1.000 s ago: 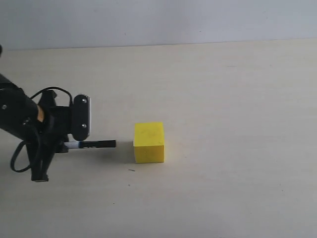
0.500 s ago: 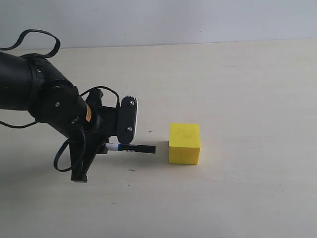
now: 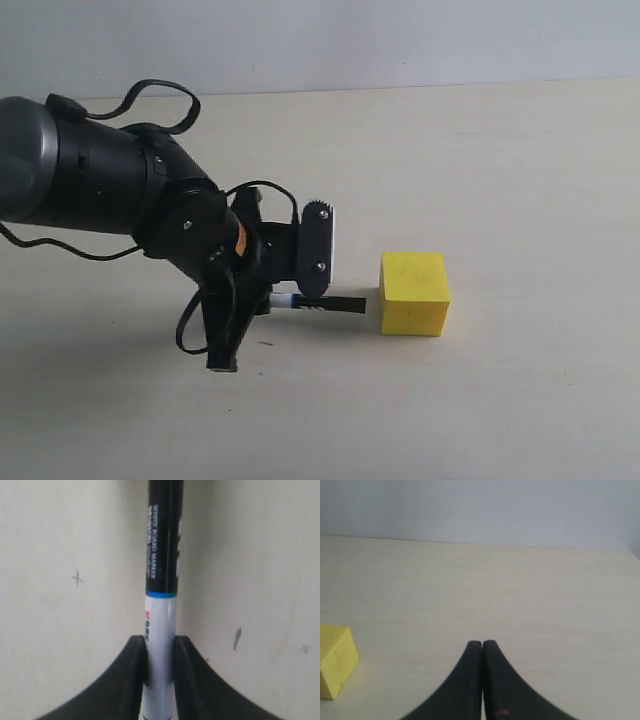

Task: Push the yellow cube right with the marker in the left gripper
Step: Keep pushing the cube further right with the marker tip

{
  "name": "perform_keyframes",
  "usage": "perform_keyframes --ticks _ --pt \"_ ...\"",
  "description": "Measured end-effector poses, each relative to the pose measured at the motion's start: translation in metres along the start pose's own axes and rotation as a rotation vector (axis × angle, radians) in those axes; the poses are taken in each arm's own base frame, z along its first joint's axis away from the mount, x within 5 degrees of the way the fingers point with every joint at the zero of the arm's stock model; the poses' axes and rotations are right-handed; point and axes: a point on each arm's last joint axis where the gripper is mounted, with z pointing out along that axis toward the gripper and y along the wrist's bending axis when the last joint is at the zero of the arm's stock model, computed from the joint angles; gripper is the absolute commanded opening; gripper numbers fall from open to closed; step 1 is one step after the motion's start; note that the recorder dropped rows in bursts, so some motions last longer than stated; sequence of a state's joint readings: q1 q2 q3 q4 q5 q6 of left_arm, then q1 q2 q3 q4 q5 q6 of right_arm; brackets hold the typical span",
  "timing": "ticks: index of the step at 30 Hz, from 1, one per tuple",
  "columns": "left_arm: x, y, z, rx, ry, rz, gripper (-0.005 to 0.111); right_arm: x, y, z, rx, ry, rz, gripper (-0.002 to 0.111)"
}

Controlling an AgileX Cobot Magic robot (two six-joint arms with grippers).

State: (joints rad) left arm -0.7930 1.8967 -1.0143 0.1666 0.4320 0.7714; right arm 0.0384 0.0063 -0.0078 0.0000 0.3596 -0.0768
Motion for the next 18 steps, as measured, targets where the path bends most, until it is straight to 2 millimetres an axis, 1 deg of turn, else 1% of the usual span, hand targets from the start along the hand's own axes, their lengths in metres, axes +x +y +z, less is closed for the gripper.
perform_keyframes --ticks 2,4,5,7,9,10,12,13,15,18 --pt "0.019 0.003 0.001 0.054 0.075 -0.058 0.0 0.0 0.0 0.0 0.0 0.0 0.0 0.0" --pt "0.027 0.007 0.001 0.063 0.095 -0.096 0.0 0.0 0.0 0.0 0.0 0.0 0.0 0.0" --pt "0.027 0.008 0.001 0.056 0.089 -0.102 0.0 0.0 0.0 0.0 0.0 0.0 0.0 0.0" --pt "0.017 0.007 0.002 0.021 0.045 -0.084 0.0 0.0 0.0 0.0 0.0 0.0 0.0 0.0" --pt "-0.002 0.004 0.003 -0.008 -0.008 -0.04 0.0 0.0 0.0 0.0 0.0 0.0 0.0 0.0" --pt "-0.015 0.001 0.004 -0.013 -0.03 -0.013 0.0 0.0 0.0 0.0 0.0 0.0 0.0 0.0" --pt "-0.028 -0.003 0.007 -0.014 -0.05 0.011 0.0 0.0 0.0 0.0 0.0 0.0 0.0 0.0" --pt "-0.033 -0.005 0.007 -0.014 -0.057 0.017 0.0 0.0 0.0 0.0 0.0 0.0 0.0 0.0" --pt "-0.035 -0.005 0.008 -0.015 -0.06 0.017 0.0 0.0 0.0 0.0 0.0 0.0 0.0 0.0" --pt "-0.029 -0.004 0.009 0.009 -0.027 -0.006 0.0 0.0 0.0 0.0 0.0 0.0 0.0 0.0"
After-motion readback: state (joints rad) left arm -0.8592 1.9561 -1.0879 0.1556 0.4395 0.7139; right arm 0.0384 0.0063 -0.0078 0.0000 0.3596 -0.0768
